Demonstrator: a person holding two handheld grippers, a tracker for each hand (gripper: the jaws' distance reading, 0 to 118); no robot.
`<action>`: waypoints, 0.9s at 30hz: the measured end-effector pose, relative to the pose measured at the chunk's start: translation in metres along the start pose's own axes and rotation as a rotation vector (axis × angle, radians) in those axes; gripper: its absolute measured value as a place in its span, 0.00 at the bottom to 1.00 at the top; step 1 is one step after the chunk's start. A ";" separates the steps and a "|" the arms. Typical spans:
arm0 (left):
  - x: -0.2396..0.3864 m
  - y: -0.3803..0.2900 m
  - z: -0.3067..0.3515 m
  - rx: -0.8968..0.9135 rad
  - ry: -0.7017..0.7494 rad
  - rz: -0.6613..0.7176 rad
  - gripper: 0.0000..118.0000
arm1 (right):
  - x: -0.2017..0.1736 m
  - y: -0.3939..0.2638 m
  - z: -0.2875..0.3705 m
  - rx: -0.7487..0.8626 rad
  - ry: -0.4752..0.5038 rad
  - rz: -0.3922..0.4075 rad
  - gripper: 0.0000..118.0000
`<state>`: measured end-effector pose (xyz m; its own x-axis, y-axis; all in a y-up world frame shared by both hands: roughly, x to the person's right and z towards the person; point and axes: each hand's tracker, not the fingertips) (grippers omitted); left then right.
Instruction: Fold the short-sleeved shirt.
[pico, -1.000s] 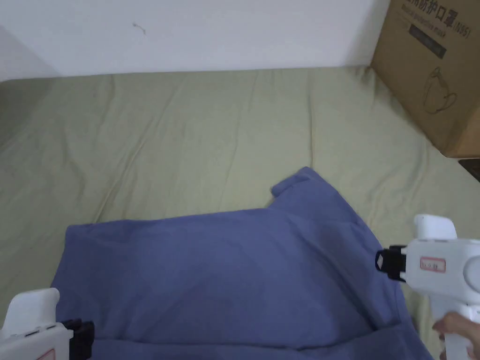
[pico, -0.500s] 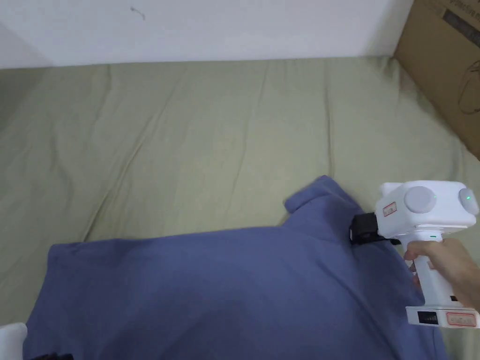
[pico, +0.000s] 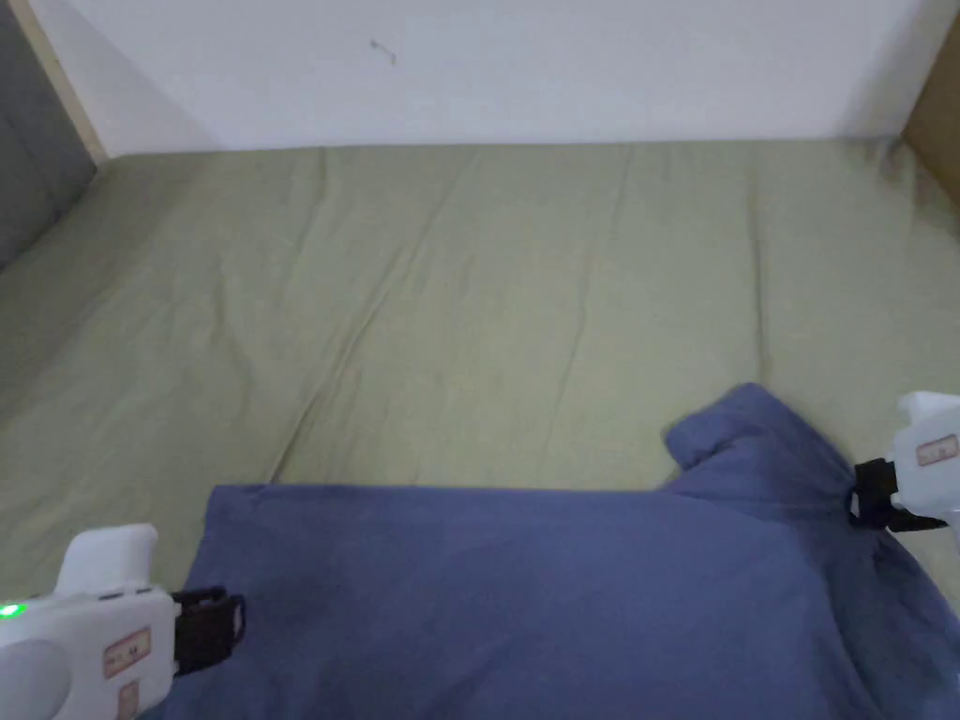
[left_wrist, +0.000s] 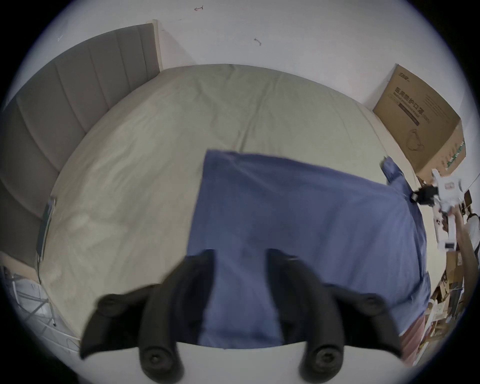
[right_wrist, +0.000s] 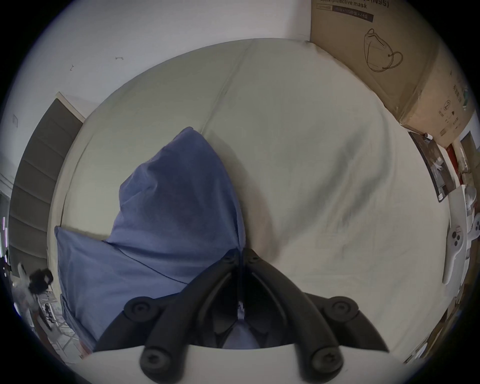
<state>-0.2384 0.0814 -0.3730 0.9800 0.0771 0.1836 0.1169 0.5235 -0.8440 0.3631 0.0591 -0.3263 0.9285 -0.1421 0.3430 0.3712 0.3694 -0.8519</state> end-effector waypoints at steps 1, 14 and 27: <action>-0.006 0.015 -0.012 0.014 0.010 0.009 0.53 | -0.002 0.000 0.001 0.001 -0.004 0.011 0.02; -0.016 0.101 -0.106 -0.071 0.086 0.062 0.20 | -0.008 -0.003 -0.003 -0.009 -0.021 0.014 0.02; -0.011 0.077 0.022 0.113 -0.041 0.021 0.00 | 0.007 -0.021 0.082 0.118 0.129 -0.054 0.02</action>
<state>-0.2434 0.1397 -0.4293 0.9743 0.1224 0.1892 0.0755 0.6138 -0.7859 0.3615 0.1256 -0.2730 0.9030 -0.2786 0.3271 0.4245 0.4617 -0.7789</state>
